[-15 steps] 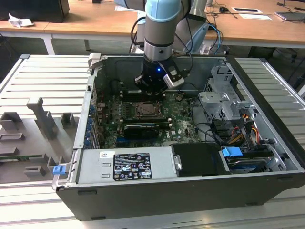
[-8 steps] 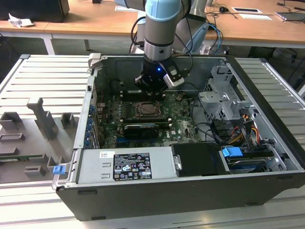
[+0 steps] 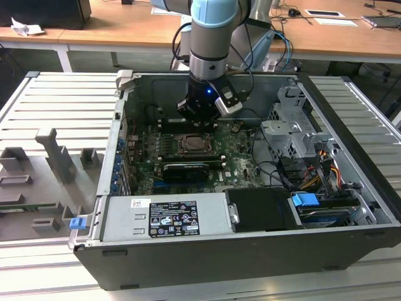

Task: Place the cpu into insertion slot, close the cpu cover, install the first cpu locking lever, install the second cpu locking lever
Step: 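Install the first cpu locking lever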

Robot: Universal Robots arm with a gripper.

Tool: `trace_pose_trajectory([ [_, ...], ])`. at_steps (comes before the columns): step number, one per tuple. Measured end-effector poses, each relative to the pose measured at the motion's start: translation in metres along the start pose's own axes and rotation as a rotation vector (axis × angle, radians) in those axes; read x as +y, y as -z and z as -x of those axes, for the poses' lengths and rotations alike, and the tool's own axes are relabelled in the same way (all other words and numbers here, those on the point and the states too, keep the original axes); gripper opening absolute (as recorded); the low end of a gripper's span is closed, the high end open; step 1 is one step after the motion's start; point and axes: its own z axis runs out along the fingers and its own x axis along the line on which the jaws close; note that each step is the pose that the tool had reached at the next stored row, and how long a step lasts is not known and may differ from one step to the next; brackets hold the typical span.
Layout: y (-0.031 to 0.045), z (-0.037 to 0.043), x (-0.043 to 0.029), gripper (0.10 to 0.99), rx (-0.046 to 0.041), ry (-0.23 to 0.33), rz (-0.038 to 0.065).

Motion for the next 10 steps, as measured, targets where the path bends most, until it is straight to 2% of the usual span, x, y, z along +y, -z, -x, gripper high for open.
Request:
trace_pose_trajectory([
  [4,-0.0025,0.0000,-0.0002,0.106,-0.0001,0.000,0.000],
  [7,-0.0024,0.0000,-0.0001,0.106,-0.0010,0.000,0.012],
  [8,-0.0017,0.0000,0.0000,0.106,-0.0010,0.000,0.012],
  [10,0.0046,0.0001,0.0004,0.106,-0.0010,0.000,0.012],
])
